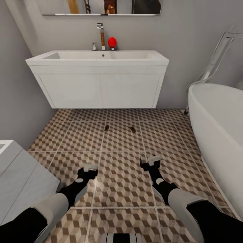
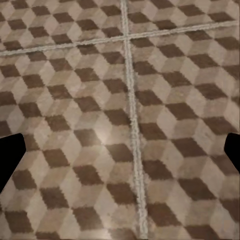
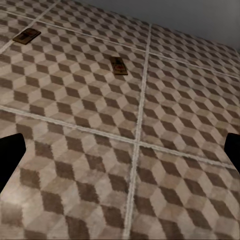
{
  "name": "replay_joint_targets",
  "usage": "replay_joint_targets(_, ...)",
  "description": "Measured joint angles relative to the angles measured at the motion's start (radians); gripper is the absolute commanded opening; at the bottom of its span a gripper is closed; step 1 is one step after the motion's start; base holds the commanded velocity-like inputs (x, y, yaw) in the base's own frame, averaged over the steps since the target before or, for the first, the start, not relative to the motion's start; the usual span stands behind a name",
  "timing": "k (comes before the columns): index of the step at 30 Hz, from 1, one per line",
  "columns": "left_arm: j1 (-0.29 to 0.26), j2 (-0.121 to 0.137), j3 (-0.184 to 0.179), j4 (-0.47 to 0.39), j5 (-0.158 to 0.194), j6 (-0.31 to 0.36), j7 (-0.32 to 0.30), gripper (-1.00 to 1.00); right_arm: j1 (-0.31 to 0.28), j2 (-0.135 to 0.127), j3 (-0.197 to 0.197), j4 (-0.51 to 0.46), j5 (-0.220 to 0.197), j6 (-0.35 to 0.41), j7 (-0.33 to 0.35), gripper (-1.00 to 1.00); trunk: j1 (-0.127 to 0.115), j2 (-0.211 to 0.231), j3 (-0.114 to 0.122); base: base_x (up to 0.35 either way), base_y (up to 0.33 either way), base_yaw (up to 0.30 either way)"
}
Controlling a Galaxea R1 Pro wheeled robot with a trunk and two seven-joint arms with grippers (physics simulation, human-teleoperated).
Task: Take the four mousetraps from the cabinet in the bathroom and place them on the bathroom floor. Make sure all four end up on the same floor surface, and ensure that at least two of them are either under or directly next to the same bathroom sink.
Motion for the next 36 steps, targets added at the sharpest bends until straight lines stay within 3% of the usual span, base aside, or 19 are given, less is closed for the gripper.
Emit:
replay_joint_targets(12, 0.043, -0.011, 0.000, -0.001, 0.001, -0.116, -0.001, 1.00, 0.037, 0.000, 0.000, 0.000, 0.000, -0.001, 0.000, 1.00, -0.046, 0.084, 0.038, 0.000, 0.000, 0.000)
replay_joint_targets(27, 0.052, -0.008, 0.000, 0.000, 0.001, -0.141, -0.001, 1.00, 0.086, 0.000, 0.000, 0.000, 0.000, -0.001, 0.000, 1.00, -0.104, 0.189, 0.085, 0.000, 0.000, 0.000)
replay_joint_targets(36, 0.074, 0.017, 0.000, 0.013, 0.002, -0.145, -0.027, 1.00, 0.089, -0.001, 0.000, 0.000, 0.000, -0.002, -0.001, 1.00, -0.138, 0.252, 0.113, 0.000, 0.000, 0.000)
